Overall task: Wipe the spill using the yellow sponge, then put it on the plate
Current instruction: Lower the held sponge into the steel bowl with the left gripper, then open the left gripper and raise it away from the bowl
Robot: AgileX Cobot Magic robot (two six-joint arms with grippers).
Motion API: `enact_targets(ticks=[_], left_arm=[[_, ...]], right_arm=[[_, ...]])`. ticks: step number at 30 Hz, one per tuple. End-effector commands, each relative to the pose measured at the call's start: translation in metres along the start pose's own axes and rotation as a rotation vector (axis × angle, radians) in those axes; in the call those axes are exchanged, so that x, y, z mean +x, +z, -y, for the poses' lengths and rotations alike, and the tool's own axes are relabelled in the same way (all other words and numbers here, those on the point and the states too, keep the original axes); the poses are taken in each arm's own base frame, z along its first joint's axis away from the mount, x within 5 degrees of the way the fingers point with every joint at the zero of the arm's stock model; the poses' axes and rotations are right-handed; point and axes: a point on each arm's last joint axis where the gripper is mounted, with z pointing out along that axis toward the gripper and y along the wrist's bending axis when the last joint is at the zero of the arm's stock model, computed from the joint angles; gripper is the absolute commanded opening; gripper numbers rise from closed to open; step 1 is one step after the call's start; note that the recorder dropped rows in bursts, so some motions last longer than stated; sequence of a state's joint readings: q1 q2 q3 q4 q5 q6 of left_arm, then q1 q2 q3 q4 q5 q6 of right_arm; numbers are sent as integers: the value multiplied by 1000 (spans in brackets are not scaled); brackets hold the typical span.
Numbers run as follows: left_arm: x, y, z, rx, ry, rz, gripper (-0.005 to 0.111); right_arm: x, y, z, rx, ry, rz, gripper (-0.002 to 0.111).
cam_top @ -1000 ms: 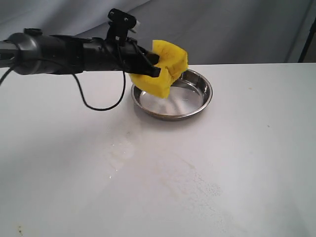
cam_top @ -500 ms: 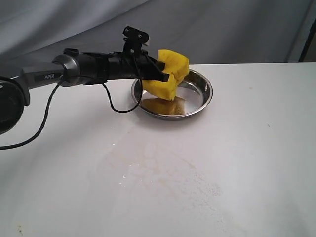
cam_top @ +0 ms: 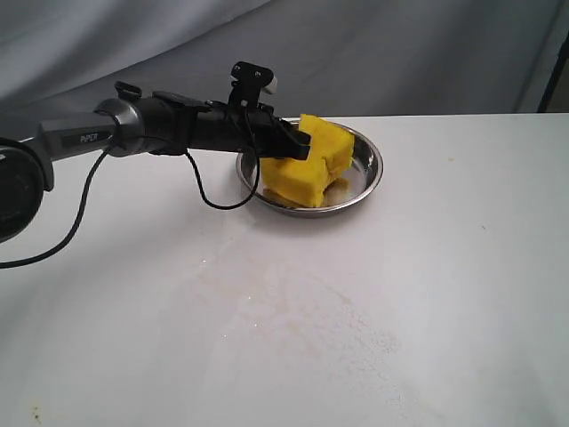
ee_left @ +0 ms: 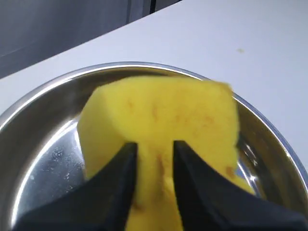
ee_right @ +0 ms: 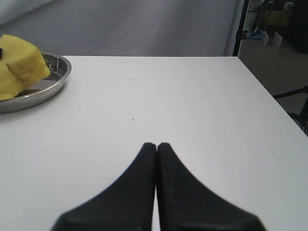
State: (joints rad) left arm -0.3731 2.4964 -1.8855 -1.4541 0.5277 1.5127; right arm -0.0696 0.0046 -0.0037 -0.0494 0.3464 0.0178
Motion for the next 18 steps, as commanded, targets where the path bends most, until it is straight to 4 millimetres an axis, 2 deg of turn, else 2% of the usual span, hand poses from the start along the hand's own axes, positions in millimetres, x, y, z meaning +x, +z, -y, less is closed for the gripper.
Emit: enact_targets(ticks=[1,3,10,14,18], left_arm=[[-20,-11,5,20,-57,35,83],[-26,-16,6,16,-39,33,105],[-55,-52,17,131,-25,-8,103],[-65,-76,17,116,-24,-106,102],[-73,-93,23,92,-27,-190,94]], right_arm=[[1,0,0,-2,-4,5,0],[1,0,0,-2,-4,5,0],[1,0,0,-2,-4,5,0],[1,0,0,-2,-4,5,0],[1,0,0,-2,-7,5,0]])
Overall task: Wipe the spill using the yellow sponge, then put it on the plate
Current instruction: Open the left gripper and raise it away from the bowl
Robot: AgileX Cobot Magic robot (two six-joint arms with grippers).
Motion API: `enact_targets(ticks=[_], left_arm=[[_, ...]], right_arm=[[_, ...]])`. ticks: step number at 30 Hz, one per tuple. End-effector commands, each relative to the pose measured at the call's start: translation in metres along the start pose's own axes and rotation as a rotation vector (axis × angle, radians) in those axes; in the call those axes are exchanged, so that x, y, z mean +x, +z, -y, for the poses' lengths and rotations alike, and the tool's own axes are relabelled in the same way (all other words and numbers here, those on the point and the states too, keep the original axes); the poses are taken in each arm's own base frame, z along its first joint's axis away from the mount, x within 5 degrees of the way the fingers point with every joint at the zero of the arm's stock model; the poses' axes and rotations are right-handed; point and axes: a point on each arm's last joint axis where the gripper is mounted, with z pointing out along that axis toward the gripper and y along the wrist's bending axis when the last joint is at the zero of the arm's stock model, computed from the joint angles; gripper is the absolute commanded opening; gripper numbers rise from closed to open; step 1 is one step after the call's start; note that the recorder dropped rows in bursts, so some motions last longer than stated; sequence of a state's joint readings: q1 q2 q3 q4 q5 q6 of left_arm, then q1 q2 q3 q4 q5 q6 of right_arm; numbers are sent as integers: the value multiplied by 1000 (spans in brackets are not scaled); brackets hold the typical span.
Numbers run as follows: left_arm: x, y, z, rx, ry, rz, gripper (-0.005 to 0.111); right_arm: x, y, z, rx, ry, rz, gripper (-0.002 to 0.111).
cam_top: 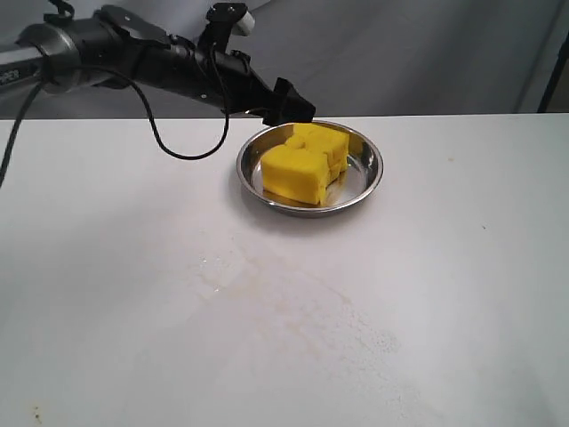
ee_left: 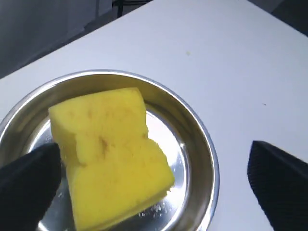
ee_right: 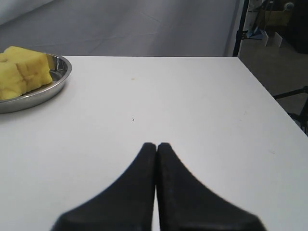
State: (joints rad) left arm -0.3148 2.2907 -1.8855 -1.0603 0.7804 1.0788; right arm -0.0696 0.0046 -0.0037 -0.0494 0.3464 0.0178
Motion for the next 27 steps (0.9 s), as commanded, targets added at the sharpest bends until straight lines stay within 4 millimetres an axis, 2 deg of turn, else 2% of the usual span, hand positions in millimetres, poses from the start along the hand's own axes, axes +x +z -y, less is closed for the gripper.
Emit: enact_targets(ticks=[1,5,7,11,16,27], left_arm=[[-11,-24,14,-3,1,-91,90],[-18,-40,29,56,5,-133,75],[-22,-49,36,60,18,-143,71],[-24,-71,48,15,46,-173,71],[-28,-108,72,-30,88,-167,71],[-25,-184,122,-192,135,21,71]], right_arm=[[1,0,0,-2,-7,5,0],[1,0,0,-2,-7,5,0],[1,0,0,-2,-7,5,0],[1,0,0,-2,-7,5,0],[1,0,0,-2,-5,5,0],[1,0,0,-2,-5,5,0]])
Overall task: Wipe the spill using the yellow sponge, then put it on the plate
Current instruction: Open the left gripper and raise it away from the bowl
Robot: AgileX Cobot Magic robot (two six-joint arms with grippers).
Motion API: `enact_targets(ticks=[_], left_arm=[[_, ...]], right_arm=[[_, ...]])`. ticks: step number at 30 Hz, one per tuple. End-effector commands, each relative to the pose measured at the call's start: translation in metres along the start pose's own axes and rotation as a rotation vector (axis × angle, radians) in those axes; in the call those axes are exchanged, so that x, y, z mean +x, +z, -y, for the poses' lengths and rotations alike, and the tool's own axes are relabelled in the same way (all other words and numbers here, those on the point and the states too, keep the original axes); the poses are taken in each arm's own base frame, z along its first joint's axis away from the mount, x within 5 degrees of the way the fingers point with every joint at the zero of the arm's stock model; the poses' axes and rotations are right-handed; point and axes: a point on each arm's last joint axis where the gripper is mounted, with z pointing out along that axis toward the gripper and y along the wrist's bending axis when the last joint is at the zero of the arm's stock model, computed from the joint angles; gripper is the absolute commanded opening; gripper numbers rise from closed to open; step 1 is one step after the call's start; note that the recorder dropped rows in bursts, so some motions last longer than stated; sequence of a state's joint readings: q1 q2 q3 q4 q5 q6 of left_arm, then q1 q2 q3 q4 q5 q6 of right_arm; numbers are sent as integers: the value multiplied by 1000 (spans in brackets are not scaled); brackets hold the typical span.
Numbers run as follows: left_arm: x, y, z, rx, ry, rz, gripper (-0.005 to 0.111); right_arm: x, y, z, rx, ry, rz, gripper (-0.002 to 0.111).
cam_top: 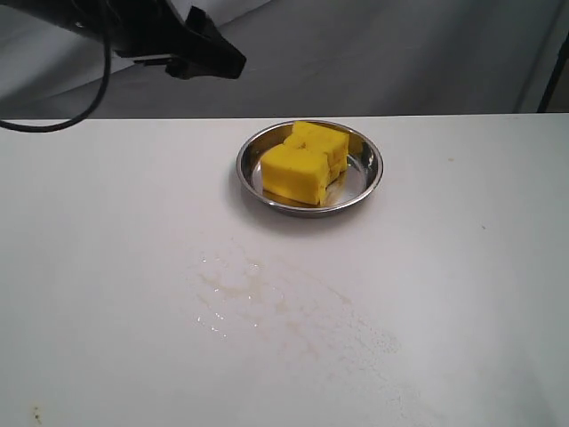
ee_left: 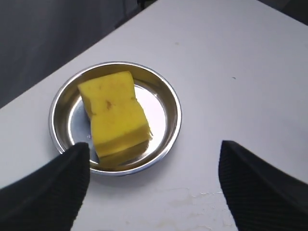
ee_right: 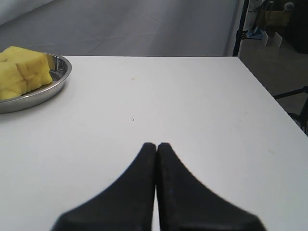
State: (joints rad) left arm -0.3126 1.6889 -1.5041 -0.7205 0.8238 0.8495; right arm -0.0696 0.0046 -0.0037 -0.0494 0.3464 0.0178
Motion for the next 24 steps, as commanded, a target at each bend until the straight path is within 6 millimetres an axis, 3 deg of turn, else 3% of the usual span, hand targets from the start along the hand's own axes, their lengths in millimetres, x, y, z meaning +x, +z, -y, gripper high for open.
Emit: enact_targets(ticks=[1,6,13,19,24], left_arm=[[2,-36,18,-58,-2,79,71],[17,-70,39,-117,-17,149,69],[57,-113,77,-124,-56,197,67],[98,-139,105,-129,-62,237,62],[120,-158,122,-143,-88,315,57]], right_arm=[[1,0,0,-2,-7,5,0],[1,0,0,-2,-7,5,0],[1,0,0,-2,-7,5,0],[1,0,0,-2,-5,5,0],[1,0,0,-2,-5,5,0]])
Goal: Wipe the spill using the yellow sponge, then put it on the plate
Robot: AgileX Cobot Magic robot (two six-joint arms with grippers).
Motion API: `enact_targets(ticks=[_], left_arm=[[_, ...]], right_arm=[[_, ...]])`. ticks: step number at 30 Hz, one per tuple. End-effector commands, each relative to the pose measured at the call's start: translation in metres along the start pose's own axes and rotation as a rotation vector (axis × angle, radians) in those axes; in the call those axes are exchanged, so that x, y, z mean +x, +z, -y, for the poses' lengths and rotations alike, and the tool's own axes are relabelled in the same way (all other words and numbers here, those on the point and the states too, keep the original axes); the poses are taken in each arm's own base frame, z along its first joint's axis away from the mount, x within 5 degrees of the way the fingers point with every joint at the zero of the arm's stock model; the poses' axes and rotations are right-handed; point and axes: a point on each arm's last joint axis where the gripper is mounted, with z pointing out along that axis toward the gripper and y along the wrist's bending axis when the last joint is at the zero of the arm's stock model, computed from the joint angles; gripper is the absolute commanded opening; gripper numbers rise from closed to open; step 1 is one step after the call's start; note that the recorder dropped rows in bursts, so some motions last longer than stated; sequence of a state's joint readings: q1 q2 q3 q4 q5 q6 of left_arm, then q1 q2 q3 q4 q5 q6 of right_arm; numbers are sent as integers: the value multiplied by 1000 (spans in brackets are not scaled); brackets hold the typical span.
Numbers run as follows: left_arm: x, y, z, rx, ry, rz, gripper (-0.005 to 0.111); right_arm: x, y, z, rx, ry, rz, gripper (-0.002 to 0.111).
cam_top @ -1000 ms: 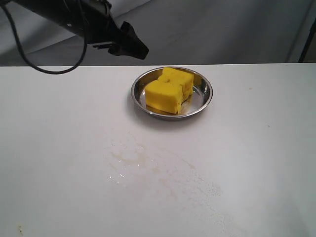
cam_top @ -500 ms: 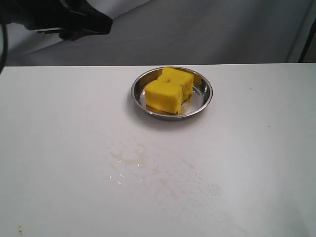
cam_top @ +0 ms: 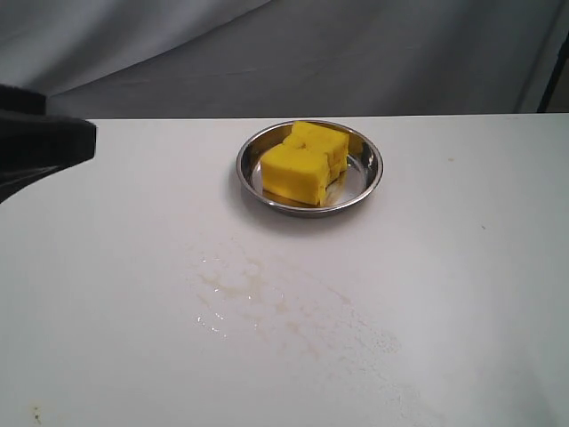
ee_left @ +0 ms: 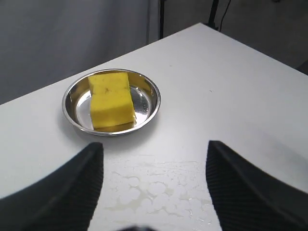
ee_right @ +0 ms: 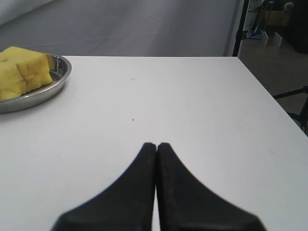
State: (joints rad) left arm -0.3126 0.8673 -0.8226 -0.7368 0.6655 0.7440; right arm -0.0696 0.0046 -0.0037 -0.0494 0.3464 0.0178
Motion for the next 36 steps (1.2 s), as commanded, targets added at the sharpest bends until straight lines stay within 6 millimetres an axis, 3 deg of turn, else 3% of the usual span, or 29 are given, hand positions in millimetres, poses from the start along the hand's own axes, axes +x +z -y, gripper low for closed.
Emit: enact_targets(ticks=[1,6,11,28,32,36], left_arm=[[13,-22,11,-11,-40,84,55],[28,-37,24,29,-19,82,41],[47,-41,28,29,-16,81,0],[50,-40,26,3,-33,102,0],[47,-38,15,-103,-44,197,0],[63,-46,-4,-344,-169,201,0]], right_arm=[[1,0,0,-2,-5,5,0],[1,0,0,-2,-5,5,0],[1,0,0,-2,-7,5,0],[1,0,0,-2,-5,5,0],[1,0,0,-2,-7,5,0],[1,0,0,-2,-7,5,0]])
